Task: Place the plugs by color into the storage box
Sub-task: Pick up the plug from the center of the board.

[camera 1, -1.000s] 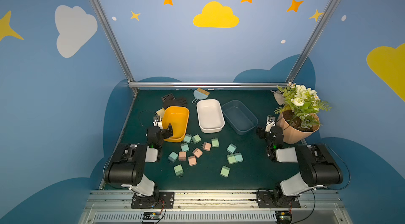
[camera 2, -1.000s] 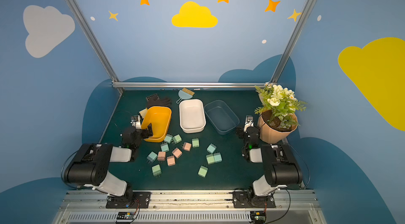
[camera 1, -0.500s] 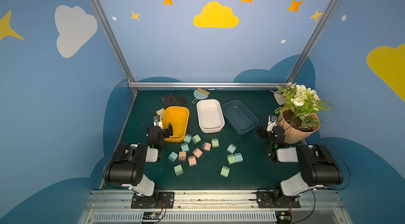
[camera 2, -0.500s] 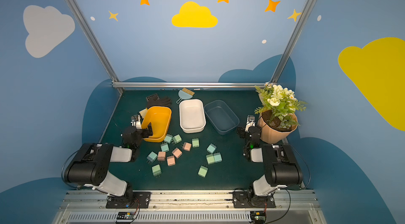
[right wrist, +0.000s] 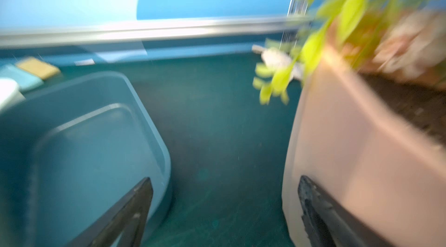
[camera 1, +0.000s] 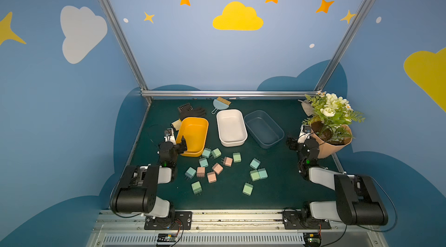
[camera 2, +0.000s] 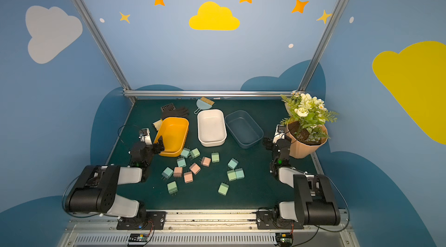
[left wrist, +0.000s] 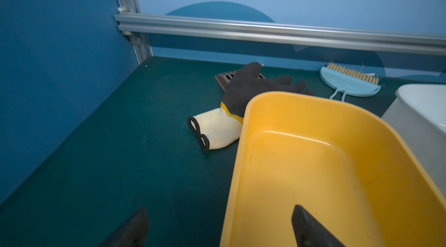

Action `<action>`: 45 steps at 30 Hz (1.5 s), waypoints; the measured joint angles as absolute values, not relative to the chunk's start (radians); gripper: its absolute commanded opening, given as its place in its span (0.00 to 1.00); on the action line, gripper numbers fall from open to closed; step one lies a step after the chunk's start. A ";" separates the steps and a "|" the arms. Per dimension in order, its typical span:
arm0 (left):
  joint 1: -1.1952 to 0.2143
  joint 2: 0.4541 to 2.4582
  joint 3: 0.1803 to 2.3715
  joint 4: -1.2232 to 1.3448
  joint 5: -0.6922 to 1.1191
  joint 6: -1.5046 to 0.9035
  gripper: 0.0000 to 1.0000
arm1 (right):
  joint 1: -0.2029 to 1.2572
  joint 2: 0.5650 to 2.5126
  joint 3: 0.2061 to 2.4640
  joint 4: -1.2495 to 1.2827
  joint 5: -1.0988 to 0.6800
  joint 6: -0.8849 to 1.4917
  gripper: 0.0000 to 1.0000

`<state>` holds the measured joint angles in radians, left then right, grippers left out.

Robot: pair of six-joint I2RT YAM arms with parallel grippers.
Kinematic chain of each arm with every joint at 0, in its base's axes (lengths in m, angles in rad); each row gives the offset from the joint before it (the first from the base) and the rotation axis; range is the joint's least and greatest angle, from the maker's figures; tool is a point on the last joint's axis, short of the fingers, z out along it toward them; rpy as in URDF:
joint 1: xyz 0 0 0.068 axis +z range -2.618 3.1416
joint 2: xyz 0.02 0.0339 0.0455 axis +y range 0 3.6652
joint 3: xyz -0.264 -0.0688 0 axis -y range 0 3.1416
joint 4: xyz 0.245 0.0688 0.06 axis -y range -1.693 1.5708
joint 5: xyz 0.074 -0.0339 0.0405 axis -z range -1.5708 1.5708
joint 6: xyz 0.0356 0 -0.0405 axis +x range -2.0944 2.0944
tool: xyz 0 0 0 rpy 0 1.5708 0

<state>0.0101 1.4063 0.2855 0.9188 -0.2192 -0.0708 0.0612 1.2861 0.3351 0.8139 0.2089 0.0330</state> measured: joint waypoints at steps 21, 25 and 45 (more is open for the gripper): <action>-0.223 0.802 0.600 0.142 0.164 0.090 0.85 | 0.313 0.892 0.791 -0.476 -0.070 0.272 0.72; -0.354 0.860 0.633 0.026 0.244 0.180 0.83 | 0.366 0.894 0.840 -0.661 -0.099 0.300 0.68; -0.807 1.282 0.743 -0.070 0.326 0.502 0.82 | 0.561 0.993 0.836 -0.884 -0.139 0.451 0.66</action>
